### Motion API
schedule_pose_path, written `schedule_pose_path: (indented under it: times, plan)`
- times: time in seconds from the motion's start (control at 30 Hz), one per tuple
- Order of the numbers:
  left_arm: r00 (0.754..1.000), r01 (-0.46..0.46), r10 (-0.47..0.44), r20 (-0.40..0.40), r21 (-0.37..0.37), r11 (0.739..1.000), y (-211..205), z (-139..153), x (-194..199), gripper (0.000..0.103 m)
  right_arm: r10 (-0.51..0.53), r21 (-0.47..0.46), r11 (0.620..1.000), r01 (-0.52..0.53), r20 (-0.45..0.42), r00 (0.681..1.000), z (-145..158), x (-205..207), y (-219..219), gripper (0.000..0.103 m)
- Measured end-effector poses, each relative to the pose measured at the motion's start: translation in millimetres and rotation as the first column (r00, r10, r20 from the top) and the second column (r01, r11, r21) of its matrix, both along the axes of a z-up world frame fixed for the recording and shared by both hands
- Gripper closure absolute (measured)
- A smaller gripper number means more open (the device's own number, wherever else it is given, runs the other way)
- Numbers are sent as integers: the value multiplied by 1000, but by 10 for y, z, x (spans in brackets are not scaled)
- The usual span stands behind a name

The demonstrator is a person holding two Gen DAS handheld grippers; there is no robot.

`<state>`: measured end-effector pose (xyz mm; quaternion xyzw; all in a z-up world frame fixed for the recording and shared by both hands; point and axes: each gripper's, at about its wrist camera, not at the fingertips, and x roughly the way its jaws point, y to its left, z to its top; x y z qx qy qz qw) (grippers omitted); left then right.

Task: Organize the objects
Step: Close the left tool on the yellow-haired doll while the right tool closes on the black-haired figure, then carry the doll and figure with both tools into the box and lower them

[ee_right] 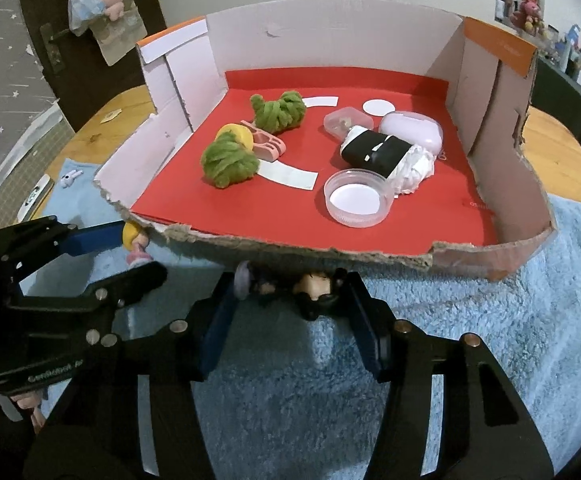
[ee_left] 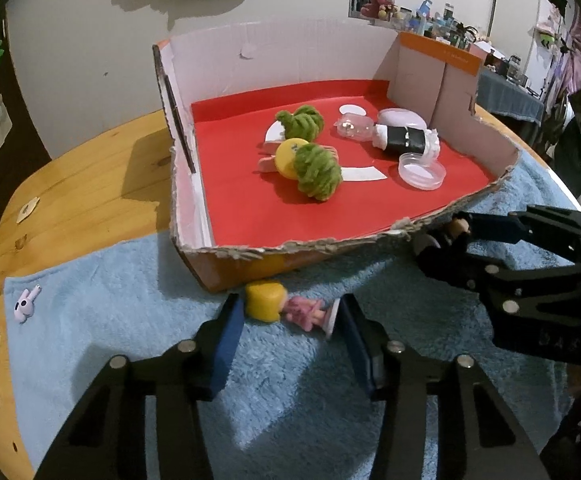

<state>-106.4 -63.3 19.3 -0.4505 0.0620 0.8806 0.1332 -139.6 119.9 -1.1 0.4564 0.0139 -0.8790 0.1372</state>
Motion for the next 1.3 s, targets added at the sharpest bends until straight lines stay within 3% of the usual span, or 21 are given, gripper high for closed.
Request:
schedule_pose_path:
  times: [0.7, 1.3]
  plan:
    - [996, -82, 83, -15, 45, 996, -70, 167, 323, 52, 76, -70, 995, -77, -16, 997, 160, 330, 89, 51]
    - [995, -54, 61, -76, 83, 995, 67, 492, 342, 52, 103, -99, 989, -111, -88, 991, 501, 450, 176, 51]
